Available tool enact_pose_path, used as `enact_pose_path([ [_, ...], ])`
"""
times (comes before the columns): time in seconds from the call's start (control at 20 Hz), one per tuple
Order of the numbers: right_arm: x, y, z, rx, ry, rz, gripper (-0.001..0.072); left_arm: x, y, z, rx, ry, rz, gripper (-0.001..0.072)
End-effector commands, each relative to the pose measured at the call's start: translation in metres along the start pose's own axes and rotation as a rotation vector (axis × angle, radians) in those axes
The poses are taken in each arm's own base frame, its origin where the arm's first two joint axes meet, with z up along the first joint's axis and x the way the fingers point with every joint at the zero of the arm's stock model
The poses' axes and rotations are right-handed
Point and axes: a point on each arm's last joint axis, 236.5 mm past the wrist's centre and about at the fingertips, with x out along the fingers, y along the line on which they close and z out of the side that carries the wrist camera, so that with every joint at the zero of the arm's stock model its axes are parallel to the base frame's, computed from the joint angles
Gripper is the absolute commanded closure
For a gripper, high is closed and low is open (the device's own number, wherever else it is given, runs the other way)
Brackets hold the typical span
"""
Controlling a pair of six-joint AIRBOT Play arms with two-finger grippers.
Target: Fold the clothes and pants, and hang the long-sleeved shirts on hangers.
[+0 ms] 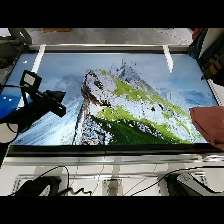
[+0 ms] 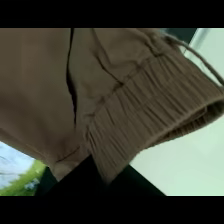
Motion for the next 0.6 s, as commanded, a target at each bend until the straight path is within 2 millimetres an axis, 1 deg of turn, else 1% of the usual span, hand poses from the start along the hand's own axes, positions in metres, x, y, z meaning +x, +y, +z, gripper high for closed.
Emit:
enact_pose_path([
  [0.0, 0.019, -0.017, -0.034, 0.101, 0.125, 0.002, 0.0437, 0.000, 0.001, 0.000, 0.002, -0.001, 0.003, 0.0699],
  [0.05, 0.019, -0.014, -0.034, 0.104, 0.128, 0.016, 0.0062, 0.000, 0.001, 0.000, 0.002, -0.001, 0.003, 0.0699],
  [0.1, 0.018, -0.012, -0.036, 0.101, 0.134, 0.024, 0.0016, 0.000, 0.001, 0.001, 0.002, -0.002, 0.003, 0.0699],
  [0.15, 0.018, -0.009, -0.037, 0.103, 0.139, 0.034, 0.0017, 0.000, 0.001, 0.000, 0.002, -0.001, 0.003, 0.0700],
  [0.2, 0.018, -0.004, -0.037, 0.104, 0.138, 0.051, 0.0034, 0.000, 0.001, 0.000, 0.002, -0.001, 0.003, 0.0699],
  [0.25, 0.017, 0.001, -0.038, 0.093, 0.140, 0.062, 0.0070, 0.000, 0.001, 0.000, 0.002, -0.002, 0.003, 0.0699],
  [0.35, 0.017, 0.024, -0.040, 0.023, 0.140, 0.077, 0.0345, 0.000, 0.001, 0.000, 0.002, -0.001, 0.003, 0.0699],
  [0.4, 0.015, 0.039, -0.042, -0.032, 0.135, 0.086, 0.0452, 0.000, 0.001, 0.000, 0.002, -0.002, 0.003, 0.0699],
  [0.45, 0.013, 0.060, -0.045, -0.118, 0.124, 0.099, 0.0604, 0.000, 0.001, 0.000, 0.002, -0.002, 0.003, 0.0699],
  [0.5, 0.010, 0.082, -0.047, -0.206, 0.107, 0.116, 0.0691, 0.000, 0.001, 0.000, 0.002, -0.001, 0.003, 0.0699],
  [0.55, 0.005, 0.108, -0.053, -0.306, 0.088, 0.136, 0.0692, 0.000, 0.001, 0.000, 0.002, -0.001, 0.003, 0.0699],
])
